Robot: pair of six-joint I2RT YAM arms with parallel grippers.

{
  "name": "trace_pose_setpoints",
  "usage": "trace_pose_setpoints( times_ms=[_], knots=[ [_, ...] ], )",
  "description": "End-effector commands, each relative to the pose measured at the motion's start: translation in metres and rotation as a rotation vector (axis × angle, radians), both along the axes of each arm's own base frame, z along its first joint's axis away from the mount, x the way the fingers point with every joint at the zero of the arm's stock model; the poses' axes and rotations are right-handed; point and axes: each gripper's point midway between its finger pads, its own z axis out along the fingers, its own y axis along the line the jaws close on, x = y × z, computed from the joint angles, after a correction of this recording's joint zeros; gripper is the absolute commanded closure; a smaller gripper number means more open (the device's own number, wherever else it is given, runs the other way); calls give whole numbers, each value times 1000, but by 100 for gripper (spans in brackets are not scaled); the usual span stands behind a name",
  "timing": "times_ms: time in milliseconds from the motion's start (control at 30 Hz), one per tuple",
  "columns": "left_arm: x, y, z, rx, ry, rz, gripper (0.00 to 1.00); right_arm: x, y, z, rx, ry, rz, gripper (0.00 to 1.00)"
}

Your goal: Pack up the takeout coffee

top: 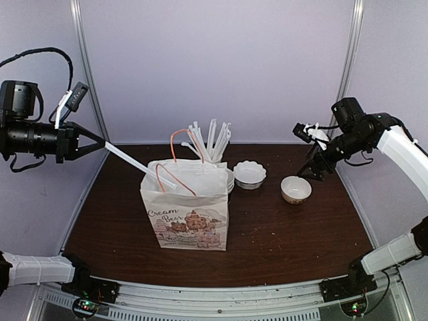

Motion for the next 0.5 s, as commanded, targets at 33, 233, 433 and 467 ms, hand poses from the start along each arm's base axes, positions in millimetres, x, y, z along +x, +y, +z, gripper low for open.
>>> trace_pose_setpoints(
  times_ms=[33,233,433,467],
  knots=[
    [-5,-4,10,-39,-3,-26,100,-4,-7,-3,-18,-15,-11,11],
    [26,-13,-32,33,137,6,100,-8,-8,11,-18,-45,-1,11],
    [55,-35,-53,57,206,-29,100,-7,-16,30,-28,-113,-45,10],
    [59,-40,-56,61,217,-40,100,-5,-18,34,-26,-131,-65,9]
  ],
)
